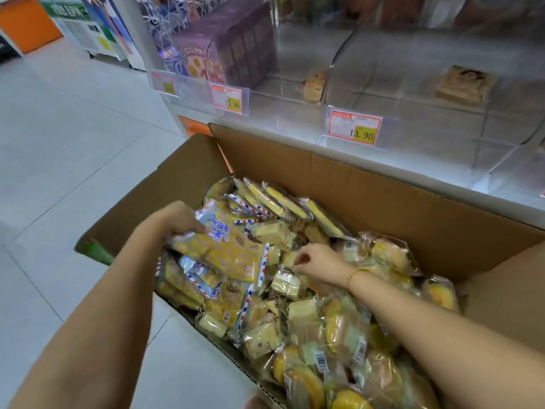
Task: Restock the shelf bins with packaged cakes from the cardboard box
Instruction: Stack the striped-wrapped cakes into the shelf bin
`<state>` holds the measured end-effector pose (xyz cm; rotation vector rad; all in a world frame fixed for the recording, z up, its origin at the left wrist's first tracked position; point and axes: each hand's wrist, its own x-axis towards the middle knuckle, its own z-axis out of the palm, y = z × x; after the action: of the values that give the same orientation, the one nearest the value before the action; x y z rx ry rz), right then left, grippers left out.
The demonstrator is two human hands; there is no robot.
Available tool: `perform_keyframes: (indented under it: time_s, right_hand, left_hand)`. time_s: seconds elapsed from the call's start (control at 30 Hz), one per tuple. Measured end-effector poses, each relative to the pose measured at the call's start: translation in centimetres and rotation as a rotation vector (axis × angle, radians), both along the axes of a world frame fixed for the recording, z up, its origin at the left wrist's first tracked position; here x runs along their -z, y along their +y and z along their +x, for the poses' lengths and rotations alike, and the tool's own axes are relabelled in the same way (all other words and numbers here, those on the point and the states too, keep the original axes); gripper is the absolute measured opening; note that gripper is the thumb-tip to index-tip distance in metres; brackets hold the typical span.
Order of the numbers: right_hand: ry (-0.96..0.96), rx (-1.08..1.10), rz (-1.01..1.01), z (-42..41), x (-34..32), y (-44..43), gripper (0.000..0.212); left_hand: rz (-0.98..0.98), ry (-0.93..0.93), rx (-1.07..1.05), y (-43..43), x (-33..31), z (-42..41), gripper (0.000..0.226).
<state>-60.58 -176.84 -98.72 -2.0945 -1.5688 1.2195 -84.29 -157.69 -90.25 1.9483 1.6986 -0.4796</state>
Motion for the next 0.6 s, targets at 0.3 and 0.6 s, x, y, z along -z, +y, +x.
perform_keyframes:
  time_s: [0.3, 0.6]
  right_hand:
    - [0.813, 0.633, -0.382, -6.3, 5.6, 4.1, 0.007]
    - [0.878, 0.839, -0.399, -10.4, 7.0, 5.0, 0.020]
  left_hand:
    - [0.187, -0.437, -0.313, 0.2, -5.6, -6.6, 0.031]
    - [-0.135, -1.147, -0.615, -0.8, -6.1, -7.7, 0.021]
